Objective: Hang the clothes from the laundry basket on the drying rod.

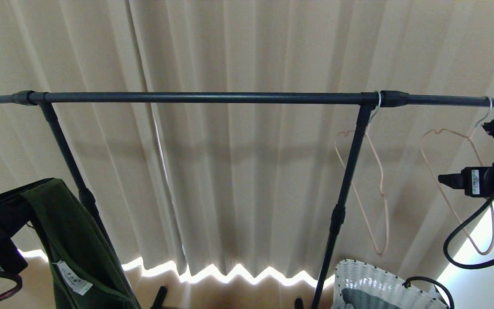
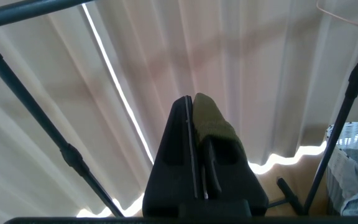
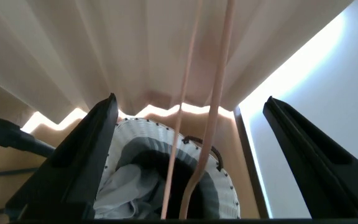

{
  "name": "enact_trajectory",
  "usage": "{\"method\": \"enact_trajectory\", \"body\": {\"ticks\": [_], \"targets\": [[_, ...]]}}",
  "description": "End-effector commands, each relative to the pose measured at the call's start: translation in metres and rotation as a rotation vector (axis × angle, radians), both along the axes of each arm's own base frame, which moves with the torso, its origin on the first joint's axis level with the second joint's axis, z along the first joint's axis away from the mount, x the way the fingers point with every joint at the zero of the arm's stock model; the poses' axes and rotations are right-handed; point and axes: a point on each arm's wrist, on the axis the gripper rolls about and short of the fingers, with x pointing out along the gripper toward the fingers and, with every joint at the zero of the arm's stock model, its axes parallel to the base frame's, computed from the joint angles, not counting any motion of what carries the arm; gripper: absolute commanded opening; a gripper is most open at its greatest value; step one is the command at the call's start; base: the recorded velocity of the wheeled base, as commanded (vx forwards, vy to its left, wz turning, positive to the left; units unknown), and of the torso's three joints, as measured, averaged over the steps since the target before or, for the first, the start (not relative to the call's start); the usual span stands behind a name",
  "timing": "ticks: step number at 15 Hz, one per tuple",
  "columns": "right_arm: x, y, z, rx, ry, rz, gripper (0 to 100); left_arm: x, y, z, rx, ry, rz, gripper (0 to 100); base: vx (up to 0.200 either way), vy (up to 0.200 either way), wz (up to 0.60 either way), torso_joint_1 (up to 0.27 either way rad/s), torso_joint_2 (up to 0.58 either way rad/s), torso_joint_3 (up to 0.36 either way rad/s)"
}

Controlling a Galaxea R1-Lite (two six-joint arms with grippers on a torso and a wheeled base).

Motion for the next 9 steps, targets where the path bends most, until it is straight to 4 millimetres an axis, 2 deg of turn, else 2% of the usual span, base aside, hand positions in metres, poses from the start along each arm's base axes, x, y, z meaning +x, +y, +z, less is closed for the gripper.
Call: {"method": "enact_trajectory", "body": {"ticks": [1, 2, 9], "targets": [[0.0027, -0.0006, -0.0038, 0.001, 0.014, 0.0, 100, -0.0002, 0.0, 0.0001, 0.0, -0.001, 0.0, 0, 0.0, 0.0, 0.0, 0.0, 0.0, 0.0], [0.003, -0.0006, -0.0042, 0.001, 0.016, -0.002, 0, -0.0002, 0.0, 0.0001, 0.0, -0.001, 0.0, 0, 0.0, 0.0, 0.0, 0.0, 0.0, 0.0], [0.0006, -0.0004, -0.0043, 0.001, 0.019, -0.002, 0, -0.0009, 0.0002, 0.0005, -0.001, -0.004, 0.0, 0, 0.0, 0.0, 0.0, 0.0, 0.0, 0.0]]}}
